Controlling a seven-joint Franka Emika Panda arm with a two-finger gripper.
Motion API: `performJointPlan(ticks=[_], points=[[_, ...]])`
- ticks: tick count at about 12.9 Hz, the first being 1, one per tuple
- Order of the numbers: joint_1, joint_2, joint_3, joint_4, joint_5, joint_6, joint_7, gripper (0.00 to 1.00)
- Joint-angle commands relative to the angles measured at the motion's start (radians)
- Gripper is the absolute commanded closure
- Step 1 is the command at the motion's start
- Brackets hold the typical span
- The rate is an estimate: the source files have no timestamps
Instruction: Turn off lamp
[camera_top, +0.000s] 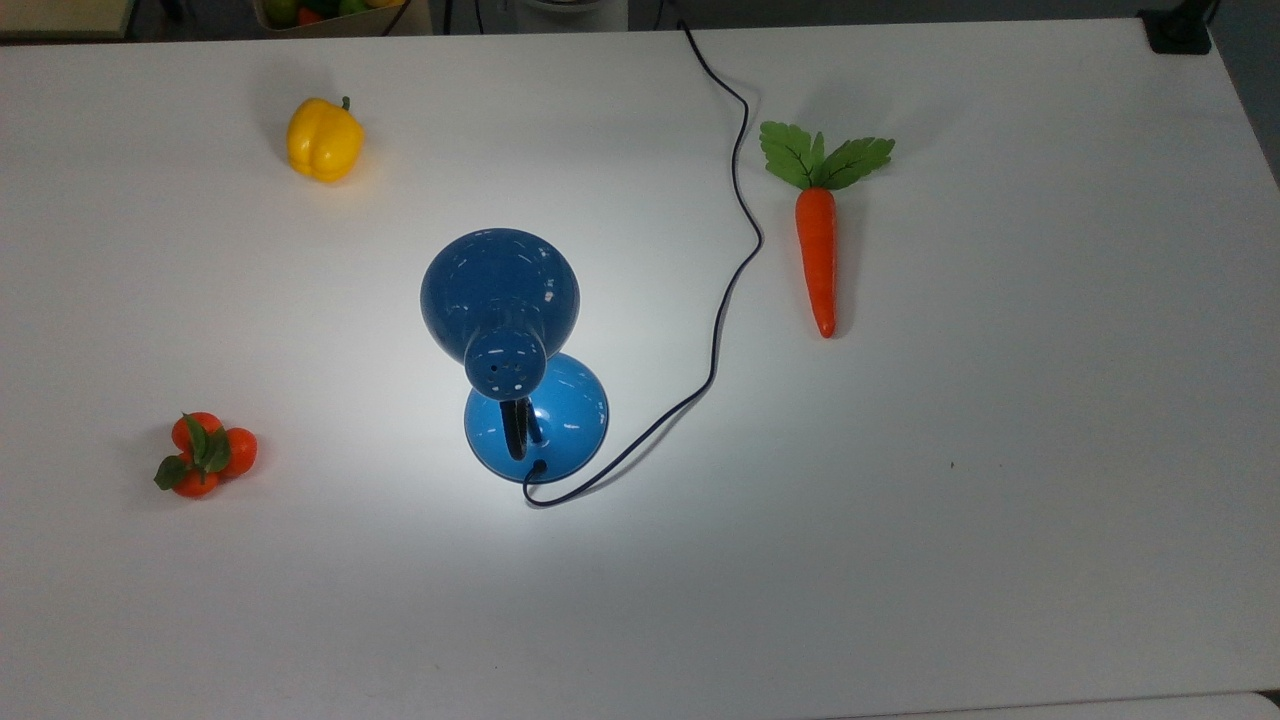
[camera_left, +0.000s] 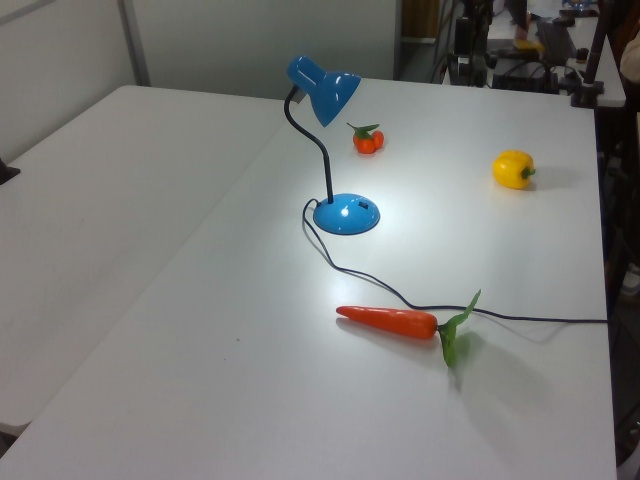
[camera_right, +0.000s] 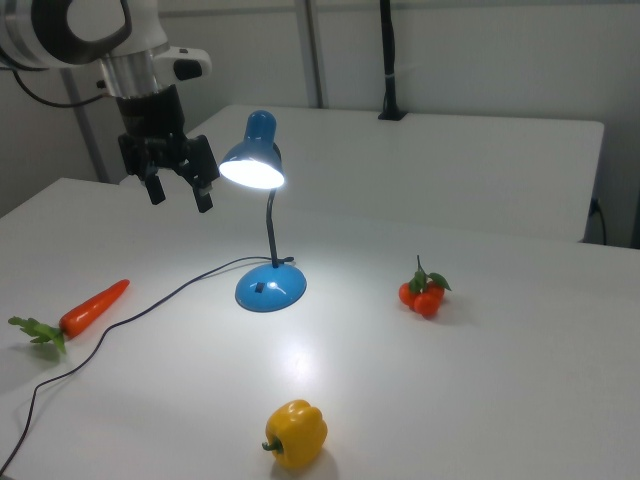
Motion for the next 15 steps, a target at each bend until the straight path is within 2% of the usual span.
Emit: performJointPlan(ticks=[1, 12, 14, 15], points=[[0.011, 0.001, -0.005, -0.004, 0.016, 0.013, -0.011, 0.00], [0.013, 0.016, -0.002, -0.004, 0.016, 0.034, -0.013, 0.00], [0.008, 0.016, -0.002, -0.004, 0.016, 0.036, -0.016, 0.07], [0.007, 0.016, -0.002, -0.004, 0.017, 0.052, -0.017, 0.19]])
